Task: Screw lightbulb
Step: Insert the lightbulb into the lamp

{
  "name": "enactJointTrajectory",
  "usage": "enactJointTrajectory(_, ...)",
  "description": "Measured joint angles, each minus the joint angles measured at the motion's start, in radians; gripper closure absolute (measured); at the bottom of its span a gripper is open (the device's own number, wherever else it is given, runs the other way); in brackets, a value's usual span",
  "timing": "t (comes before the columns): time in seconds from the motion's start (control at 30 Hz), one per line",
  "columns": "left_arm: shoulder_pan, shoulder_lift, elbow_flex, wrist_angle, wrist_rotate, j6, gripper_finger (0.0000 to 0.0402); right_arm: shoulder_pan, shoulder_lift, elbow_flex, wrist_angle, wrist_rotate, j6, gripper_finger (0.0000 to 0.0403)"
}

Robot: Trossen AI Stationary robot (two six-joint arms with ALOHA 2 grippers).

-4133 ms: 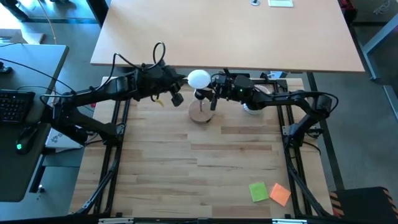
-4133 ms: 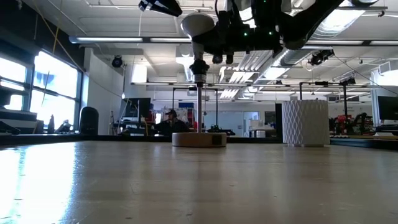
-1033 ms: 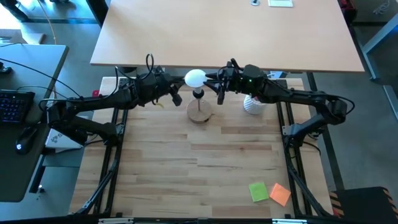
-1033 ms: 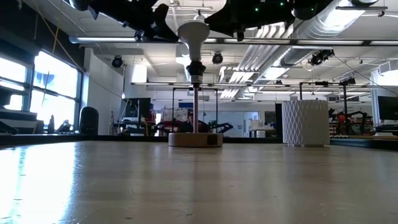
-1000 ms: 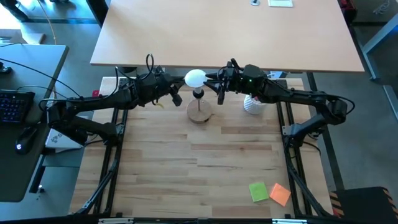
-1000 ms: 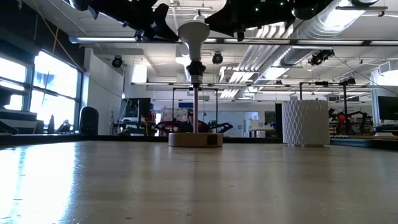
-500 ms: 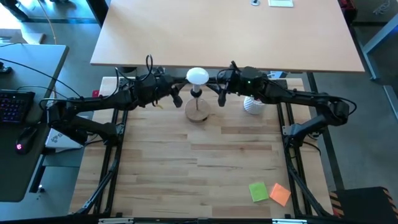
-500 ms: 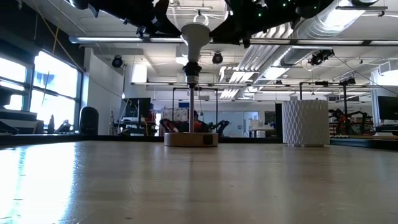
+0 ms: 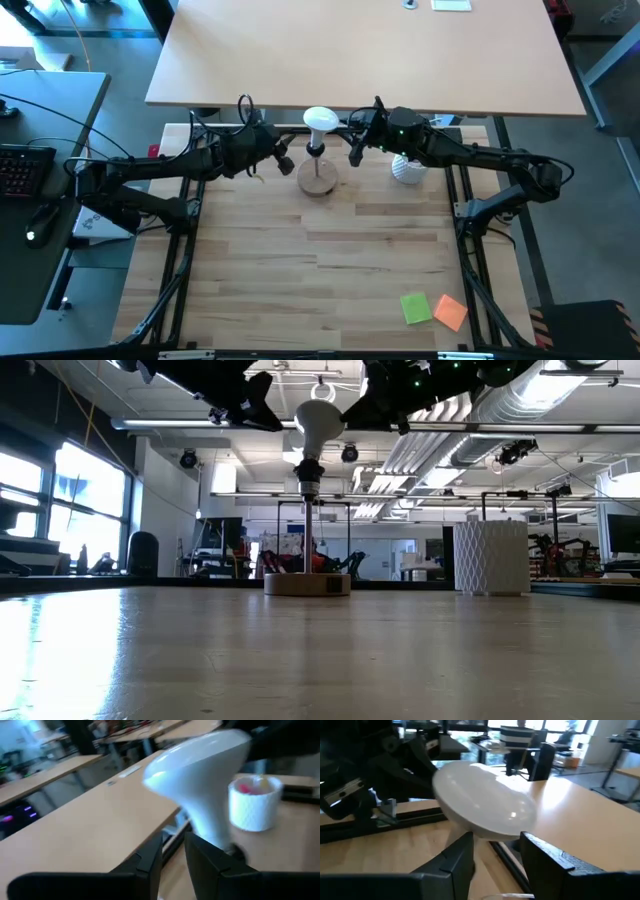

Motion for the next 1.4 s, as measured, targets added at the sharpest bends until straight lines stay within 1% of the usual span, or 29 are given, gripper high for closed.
enactJointTrajectory(0.07, 0.030, 0.000, 0.000, -0.001, -0.007, -0.002, 0.0324, -0.005, -0.001, 0.001, -0.016, 0.031, 0.014, 0.0247)
enactJointTrajectory(0.1, 0.048, 0.000, 0.000, 0.002, 0.014, -0.003, 0.0326, -0.013, -0.001, 0.001, -0.028, 0.039, 0.019, 0.0247)
enactJointTrajectory(0.23, 0.134, 0.002, 0.000, 0.050, 0.180, -0.041, 0.0345, -0.054, 0.004, 0.001, -0.061, 0.046, 0.039, 0.0247)
enactJointTrajectory(0.37, 0.196, 0.021, 0.000, 0.140, 0.301, -0.051, 0.0370, -0.092, 0.010, 0.001, -0.048, 0.045, 0.068, 0.0247)
enactJointTrajectory(0.43, 0.206, 0.038, 0.000, 0.185, 0.344, -0.052, 0.0381, -0.100, 0.012, 0.002, -0.026, 0.035, 0.081, 0.0247)
enactJointTrajectory(0.53, 0.207, 0.058, 0.000, 0.222, 0.380, -0.058, 0.0394, -0.105, 0.014, 0.002, 0.003, -0.031, 0.086, 0.0247)
enactJointTrajectory(0.63, 0.194, 0.068, 0.000, 0.223, 0.383, -0.058, 0.0400, -0.096, 0.016, 0.003, 0.013, -0.064, 0.109, 0.0247)
enactJointTrajectory(0.87, 0.158, 0.058, 0.000, 0.216, 0.365, -0.058, 0.0401, -0.067, 0.016, 0.003, 0.029, -0.058, 0.101, 0.0247)
enactJointTrajectory(1.0, 0.145, 0.037, 0.000, 0.185, 0.346, -0.052, 0.0401, -0.066, 0.016, 0.003, 0.032, -0.065, 0.101, 0.0247)
enactJointTrajectory(1.17, 0.126, 0.005, 0.000, 0.124, 0.313, -0.047, 0.0401, -0.062, 0.016, 0.003, 0.060, -0.157, 0.076, 0.0247)
enactJointTrajectory(1.4, 0.114, -0.003, 0.000, 0.093, 0.268, -0.047, 0.0401, -0.056, 0.016, 0.003, 0.081, -0.163, 0.075, 0.0247)
